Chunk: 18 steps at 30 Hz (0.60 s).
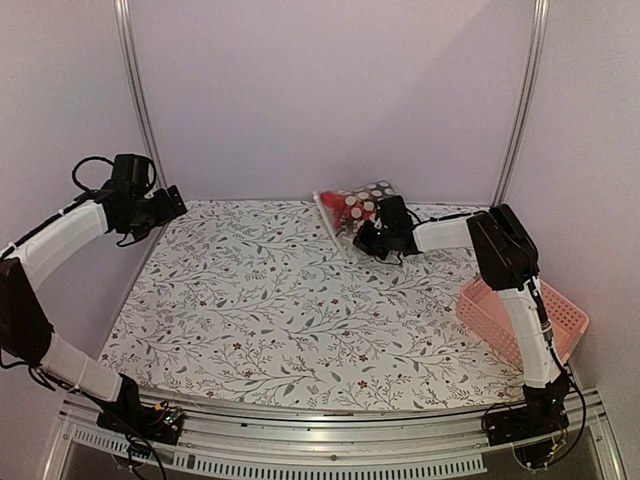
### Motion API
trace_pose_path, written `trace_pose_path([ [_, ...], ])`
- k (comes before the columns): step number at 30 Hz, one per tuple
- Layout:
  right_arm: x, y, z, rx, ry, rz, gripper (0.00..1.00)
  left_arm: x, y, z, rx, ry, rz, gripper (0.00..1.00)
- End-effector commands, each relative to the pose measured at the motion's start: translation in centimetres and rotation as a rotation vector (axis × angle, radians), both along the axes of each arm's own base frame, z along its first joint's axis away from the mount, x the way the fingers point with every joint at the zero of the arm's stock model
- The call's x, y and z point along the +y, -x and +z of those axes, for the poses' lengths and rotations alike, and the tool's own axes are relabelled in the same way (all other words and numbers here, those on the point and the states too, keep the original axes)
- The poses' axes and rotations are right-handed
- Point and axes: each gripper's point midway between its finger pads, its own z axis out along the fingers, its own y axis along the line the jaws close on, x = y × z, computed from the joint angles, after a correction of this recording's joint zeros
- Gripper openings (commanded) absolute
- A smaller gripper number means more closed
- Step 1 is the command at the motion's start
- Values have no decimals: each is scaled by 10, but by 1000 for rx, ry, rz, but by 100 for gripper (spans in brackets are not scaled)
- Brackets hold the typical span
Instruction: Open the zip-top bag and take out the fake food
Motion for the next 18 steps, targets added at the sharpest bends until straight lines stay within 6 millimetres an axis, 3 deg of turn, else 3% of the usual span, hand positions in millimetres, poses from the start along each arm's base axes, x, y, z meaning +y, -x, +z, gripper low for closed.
trace_pose_path([
  [1, 12, 40, 44, -25, -31, 204, 0, -33, -6, -16, -9, 46, -176, 100],
  [5, 7, 87, 38, 20, -22, 350, 0, -67, -8, -24, -32, 124, -344, 100],
  [7, -2, 115, 28, 47, -3, 408, 0, -83, -8, -32, -34, 158, -417, 100],
  [11, -20, 158, 34, 39, 30, 490, 0, -114, -9, -48, -15, 220, -531, 100],
  [13, -31, 182, 26, 80, 51, 524, 0, -132, -9, -56, -3, 239, -595, 100],
  [16, -45, 210, 15, 119, 74, 556, 0, -164, -10, -70, 20, 289, -699, 100],
  [18, -53, 222, 10, 138, 92, 561, 0, -188, -9, -79, 47, 335, -781, 95],
])
